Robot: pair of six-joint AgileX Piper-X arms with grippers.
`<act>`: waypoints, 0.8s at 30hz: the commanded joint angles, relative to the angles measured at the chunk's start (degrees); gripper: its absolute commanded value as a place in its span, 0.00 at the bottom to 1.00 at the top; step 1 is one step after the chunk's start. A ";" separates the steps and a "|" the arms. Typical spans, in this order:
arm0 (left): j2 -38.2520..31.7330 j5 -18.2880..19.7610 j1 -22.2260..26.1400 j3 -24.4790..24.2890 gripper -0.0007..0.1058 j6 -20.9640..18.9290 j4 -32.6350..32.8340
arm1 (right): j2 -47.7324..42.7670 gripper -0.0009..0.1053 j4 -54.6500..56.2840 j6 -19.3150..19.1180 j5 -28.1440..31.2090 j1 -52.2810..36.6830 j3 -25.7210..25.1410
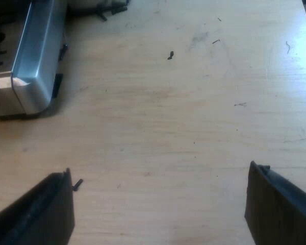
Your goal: Grind coffee beans and then tamp
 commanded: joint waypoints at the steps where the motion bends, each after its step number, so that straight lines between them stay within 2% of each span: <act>1: -7.98 0.20 -0.13 -0.28 0.83 -0.14 -0.98 | -2.61 0.68 -0.30 -0.18 0.09 0.00 -0.40; 15: -7.98 0.20 -0.13 -0.28 0.83 -0.40 -0.98 | -2.61 0.68 -0.30 -0.18 0.09 0.00 -0.40; 19: -7.25 2.50 -0.33 -0.75 0.83 -2.05 -0.50 | -2.11 0.68 0.01 0.02 -0.17 0.00 -0.65; 24: -5.13 4.00 -2.03 -2.79 0.83 -2.18 -0.16 | 1.12 0.68 0.42 0.24 -0.46 0.64 -2.97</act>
